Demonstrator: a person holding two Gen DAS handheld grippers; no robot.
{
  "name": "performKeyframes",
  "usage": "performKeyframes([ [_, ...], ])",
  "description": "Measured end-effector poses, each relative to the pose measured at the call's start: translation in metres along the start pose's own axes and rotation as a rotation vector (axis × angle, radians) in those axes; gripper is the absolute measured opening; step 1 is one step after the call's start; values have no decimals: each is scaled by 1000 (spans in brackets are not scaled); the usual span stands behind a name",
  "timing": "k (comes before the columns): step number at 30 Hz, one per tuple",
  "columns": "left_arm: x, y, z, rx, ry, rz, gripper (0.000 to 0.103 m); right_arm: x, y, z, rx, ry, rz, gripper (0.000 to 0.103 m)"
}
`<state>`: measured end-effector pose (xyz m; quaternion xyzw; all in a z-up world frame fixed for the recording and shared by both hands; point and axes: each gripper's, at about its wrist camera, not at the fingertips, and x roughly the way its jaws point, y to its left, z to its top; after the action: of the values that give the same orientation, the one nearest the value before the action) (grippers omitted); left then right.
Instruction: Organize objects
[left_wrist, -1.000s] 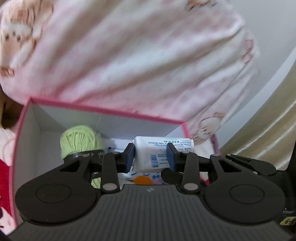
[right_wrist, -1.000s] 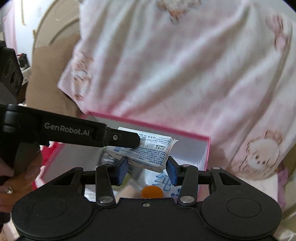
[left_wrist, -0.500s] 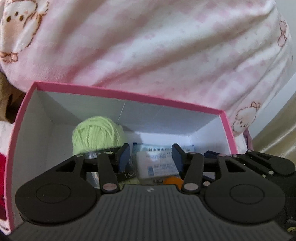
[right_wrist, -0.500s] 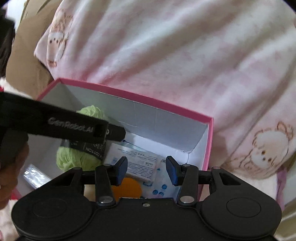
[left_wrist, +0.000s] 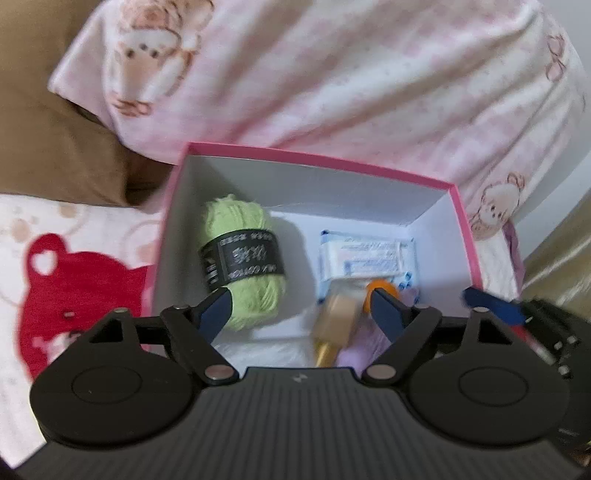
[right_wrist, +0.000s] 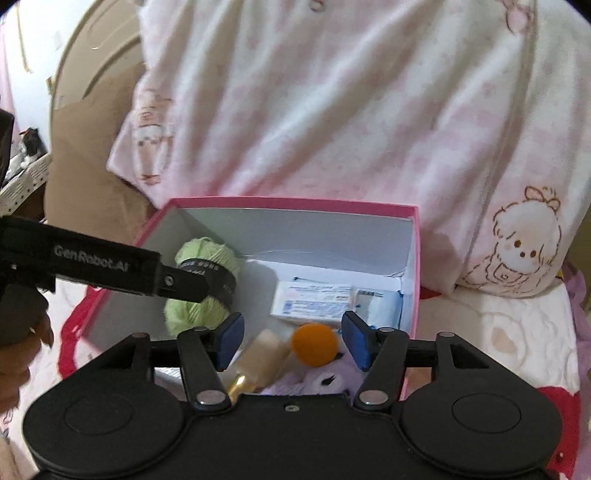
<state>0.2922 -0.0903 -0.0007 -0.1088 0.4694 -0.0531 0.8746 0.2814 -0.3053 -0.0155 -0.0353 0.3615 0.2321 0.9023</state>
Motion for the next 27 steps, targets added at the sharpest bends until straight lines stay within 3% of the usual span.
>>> performKeyframes([
  [3,-27,-1,-7,25,-10,36,86,-20,15,-3,-21,-29,0,71],
  [5,-41,-1,-11,28,-9,33,94,-31,20,-3,-12,-36,4,71],
  [18,-131,-5,-41,36,-5,90,99,-104,50,4,5,-12,-4,81],
  [27,-149,3,-76,48,52,104,101,-136,56,-24,69,42,-23,85],
])
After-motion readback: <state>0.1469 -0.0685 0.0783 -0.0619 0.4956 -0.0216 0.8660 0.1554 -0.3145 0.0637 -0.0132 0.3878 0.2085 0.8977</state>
